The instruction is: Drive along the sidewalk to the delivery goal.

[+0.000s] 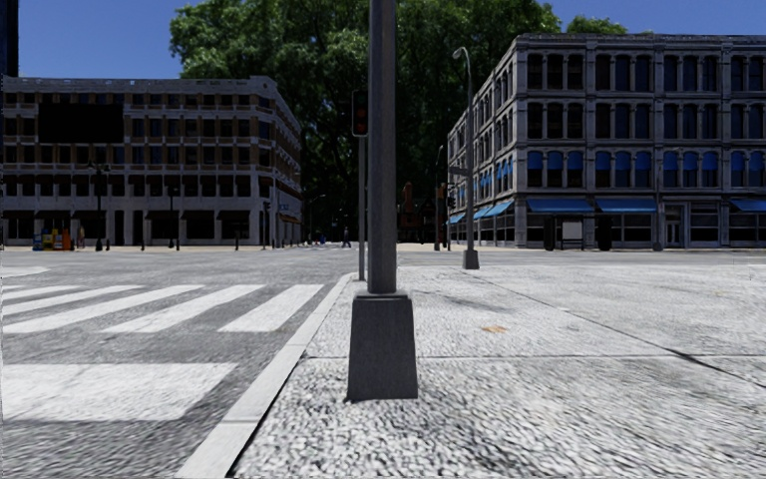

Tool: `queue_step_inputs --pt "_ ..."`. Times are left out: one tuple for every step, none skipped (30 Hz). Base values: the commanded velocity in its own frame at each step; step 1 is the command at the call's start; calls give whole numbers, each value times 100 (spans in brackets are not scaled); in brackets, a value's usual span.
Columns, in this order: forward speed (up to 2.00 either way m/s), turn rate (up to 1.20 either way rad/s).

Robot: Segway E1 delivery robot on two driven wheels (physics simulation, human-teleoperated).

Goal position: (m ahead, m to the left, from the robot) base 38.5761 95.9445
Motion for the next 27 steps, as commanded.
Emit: queue_step_inputs --pt "105 -79" --pt "105 -79" --pt "105 -77" --pt "105 -75" --pt "105 -75" --pt "107 -74" --pt "107 -73" --pt "107 -73" --pt "107 -73" --pt "107 -73" --pt "107 -73" --pt "107 -73" --pt "107 -73" --pt "107 -73" --pt "107 -73" --pt "107 -73" --pt "107 -73" --pt "107 -73" --pt "107 -73" --pt "107 -73" --pt "107 -73" --pt "107 -73" --pt "107 -73" --pt "107 -73" --pt "107 -73" --pt "107 -70" --pt "107 -62"
